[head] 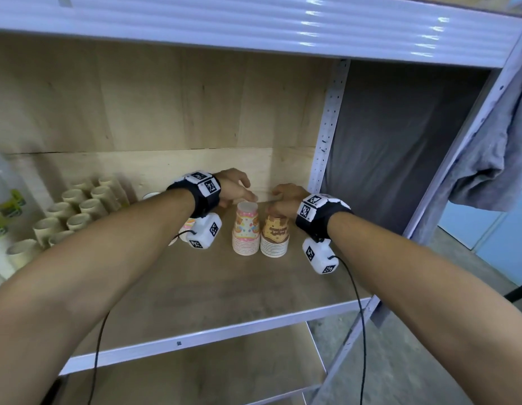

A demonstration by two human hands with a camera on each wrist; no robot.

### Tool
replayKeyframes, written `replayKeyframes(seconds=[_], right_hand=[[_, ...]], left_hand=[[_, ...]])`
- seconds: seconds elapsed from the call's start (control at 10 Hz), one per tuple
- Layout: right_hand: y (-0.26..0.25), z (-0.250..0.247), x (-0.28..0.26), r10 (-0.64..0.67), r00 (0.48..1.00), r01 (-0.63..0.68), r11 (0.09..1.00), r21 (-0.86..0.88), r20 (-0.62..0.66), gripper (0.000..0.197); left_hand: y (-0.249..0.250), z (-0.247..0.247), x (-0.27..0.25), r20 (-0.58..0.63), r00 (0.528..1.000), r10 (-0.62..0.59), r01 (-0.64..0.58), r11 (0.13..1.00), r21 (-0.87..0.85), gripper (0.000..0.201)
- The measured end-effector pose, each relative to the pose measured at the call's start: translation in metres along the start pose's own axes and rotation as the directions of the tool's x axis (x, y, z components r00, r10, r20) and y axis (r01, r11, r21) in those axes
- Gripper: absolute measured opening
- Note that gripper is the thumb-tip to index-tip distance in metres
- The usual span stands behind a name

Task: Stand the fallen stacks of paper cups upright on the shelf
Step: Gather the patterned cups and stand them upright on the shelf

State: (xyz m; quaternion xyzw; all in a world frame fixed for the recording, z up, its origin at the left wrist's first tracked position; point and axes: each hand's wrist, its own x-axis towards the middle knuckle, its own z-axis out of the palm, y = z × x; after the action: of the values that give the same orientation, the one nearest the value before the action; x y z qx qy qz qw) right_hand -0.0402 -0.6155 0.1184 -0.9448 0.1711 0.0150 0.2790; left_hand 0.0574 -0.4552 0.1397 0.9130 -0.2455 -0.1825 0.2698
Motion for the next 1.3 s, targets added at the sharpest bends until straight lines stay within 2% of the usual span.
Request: replayKeyframes(seconds=[0.1, 0.2, 0.4, 0.5, 0.6, 0.7, 0.8, 0.9, 1.1, 1.2, 1.3], right_hand=[[-0.014, 0.002, 0.007, -0.028, 0.999, 0.035, 0.972, -0.231, 0.037, 0.043], [-0.016, 0.011, 0.017, -0.063, 0.997, 0.078, 0.920, -0.385, 0.052, 0.032], [-0.010, 0.009, 0.022, -0.042, 0.998, 0.056, 0.911, -0.407, 0.045, 0.033], [-0.009, 0.013, 0.030, -0.043, 0.998, 0.053, 0.916, -0.399, 0.035, 0.024], [-0.005, 0.015, 0.036, -0.040, 0.998, 0.053, 0.918, -0.392, 0.042, 0.021], [-0.003, 0.015, 0.040, -0.036, 0.998, 0.058, 0.910, -0.411, 0.061, 0.028], [0.001, 0.016, 0.047, -0.077, 0.996, 0.086, 0.911, -0.402, 0.040, 0.021], [0.001, 0.016, 0.059, -0.079, 0.997, 0.079, 0.936, -0.343, 0.015, 0.016], [0.002, -0.005, 0.076, -0.144, 0.988, 0.133, 0.973, -0.190, -0.047, 0.042], [-0.003, -0.011, 0.090, -0.163, 0.985, 0.151, 0.975, -0.161, -0.062, 0.042], [-0.006, -0.015, 0.101, -0.163, 0.982, 0.148, 0.977, -0.156, -0.091, 0.043]], left_hand=[[0.015, 0.009, -0.003, 0.037, 0.999, -0.001, -0.003, 0.996, 0.089, 0.053], [0.027, 0.018, -0.008, 0.007, 0.999, 0.038, -0.039, 0.955, 0.293, 0.052], [0.026, 0.026, -0.002, 0.011, 0.997, 0.073, -0.071, 0.892, 0.447, 0.029], [0.025, 0.029, 0.003, 0.001, 0.997, 0.077, -0.068, 0.877, 0.476, 0.014], [0.024, 0.033, 0.009, -0.001, 0.995, 0.100, -0.086, 0.855, 0.512, 0.015], [0.022, 0.036, 0.012, -0.031, 0.992, 0.119, -0.085, 0.846, 0.526, 0.012], [0.021, 0.033, 0.018, -0.017, 0.994, 0.110, -0.085, 0.849, 0.521, 0.019], [0.021, 0.024, 0.024, -0.024, 0.993, 0.120, -0.092, 0.861, 0.500, 0.014], [0.023, -0.001, 0.041, -0.078, 0.991, 0.111, -0.061, 0.880, 0.472, 0.008], [0.023, -0.013, 0.049, -0.113, 0.986, 0.124, -0.062, 0.896, 0.439, 0.043], [0.023, -0.019, 0.057, -0.161, 0.976, 0.145, -0.064, 0.903, 0.424, 0.050]])
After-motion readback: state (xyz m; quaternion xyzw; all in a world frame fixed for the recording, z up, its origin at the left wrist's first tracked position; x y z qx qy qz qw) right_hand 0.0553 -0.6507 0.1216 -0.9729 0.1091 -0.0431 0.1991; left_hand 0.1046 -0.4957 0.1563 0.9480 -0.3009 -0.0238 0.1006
